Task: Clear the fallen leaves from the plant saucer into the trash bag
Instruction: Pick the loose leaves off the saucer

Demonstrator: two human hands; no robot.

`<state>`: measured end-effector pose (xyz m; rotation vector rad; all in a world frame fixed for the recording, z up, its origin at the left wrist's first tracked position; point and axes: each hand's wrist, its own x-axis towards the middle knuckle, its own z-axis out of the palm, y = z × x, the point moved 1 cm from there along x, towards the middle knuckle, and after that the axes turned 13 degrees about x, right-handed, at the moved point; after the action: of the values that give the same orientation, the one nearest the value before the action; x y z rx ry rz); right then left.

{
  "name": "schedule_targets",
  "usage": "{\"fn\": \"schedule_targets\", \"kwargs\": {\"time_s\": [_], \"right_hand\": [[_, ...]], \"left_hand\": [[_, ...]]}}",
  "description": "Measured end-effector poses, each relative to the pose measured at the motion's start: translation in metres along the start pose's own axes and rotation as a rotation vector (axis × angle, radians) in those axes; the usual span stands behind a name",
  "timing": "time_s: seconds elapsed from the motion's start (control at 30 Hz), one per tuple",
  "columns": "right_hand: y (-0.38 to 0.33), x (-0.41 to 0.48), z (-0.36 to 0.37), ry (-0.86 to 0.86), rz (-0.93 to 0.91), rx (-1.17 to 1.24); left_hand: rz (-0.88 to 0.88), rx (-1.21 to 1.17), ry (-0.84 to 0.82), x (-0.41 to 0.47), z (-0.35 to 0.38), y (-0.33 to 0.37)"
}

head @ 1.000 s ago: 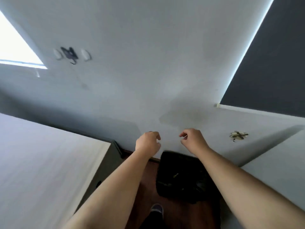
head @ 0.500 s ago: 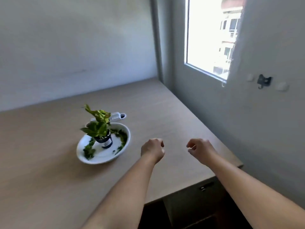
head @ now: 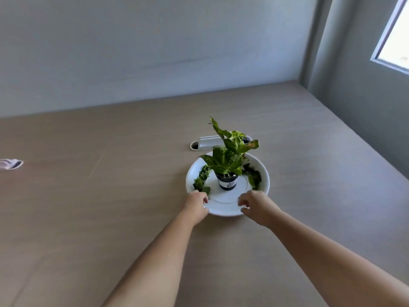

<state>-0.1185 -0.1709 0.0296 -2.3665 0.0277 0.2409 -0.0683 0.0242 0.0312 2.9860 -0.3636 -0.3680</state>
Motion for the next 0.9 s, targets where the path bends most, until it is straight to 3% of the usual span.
{"fn": "schedule_targets", "kwargs": {"time_s": [0.13, 0.3, 0.5, 0.7, 0.9], "right_hand": [[0.001, 0.024, 0.01, 0.034, 0.054, 0.007], [-0.003, 0.038, 0.023, -0.224, 0.041, -0.066], [0.002, 0.048, 0.019, -0.306, 0.064, -0.212], [0.015, 0.045, -0.013, -0.191, 0.109, -0.485], [-0.009, 0.045, 0.028, -0.301, -0.04, -0.335]], "left_hand": [[0.008, -0.051, 0.017, 0.02, 0.007, -0.019], [0.092, -0.016, -0.081, 0.036, 0.008, -0.037], [0.198, 0.044, -0.14, 0.039, 0.008, -0.036], [0.34, 0.12, -0.117, 0.039, 0.016, -0.009], [0.188, 0.201, -0.11, 0.057, 0.005, -0.045]]}}
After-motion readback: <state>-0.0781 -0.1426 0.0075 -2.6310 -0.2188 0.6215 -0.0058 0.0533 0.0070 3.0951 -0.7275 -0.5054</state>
